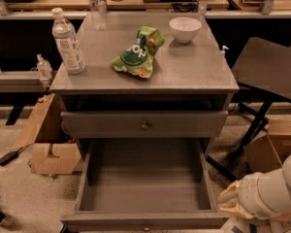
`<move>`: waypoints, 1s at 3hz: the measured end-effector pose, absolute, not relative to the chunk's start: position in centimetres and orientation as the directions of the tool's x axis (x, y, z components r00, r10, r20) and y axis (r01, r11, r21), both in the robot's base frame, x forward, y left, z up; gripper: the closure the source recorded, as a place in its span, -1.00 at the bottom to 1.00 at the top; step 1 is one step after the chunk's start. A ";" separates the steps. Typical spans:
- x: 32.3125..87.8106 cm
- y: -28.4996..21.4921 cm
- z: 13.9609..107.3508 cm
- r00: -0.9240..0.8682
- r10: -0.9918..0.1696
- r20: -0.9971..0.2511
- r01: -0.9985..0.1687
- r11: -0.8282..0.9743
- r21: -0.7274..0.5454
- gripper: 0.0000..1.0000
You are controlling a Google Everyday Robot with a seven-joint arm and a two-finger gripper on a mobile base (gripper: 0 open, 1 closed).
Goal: Close middle drawer
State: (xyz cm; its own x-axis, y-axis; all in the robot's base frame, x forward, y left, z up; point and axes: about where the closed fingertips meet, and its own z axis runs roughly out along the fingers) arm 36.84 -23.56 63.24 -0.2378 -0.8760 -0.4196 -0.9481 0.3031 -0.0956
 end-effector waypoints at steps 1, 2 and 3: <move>37.3 -24.7 57.9 -0.290 -0.869 -0.402 -0.923 0.365 -0.124 0.84; 38.8 -24.9 58.3 -0.284 -0.865 -0.413 -0.906 0.383 -0.180 1.00; 37.8 -24.1 57.3 -0.280 -0.870 -0.406 -0.918 0.366 -0.151 1.00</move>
Offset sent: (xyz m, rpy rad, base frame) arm 0.0021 -0.0090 -0.0460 -0.0222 -0.0121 -0.0562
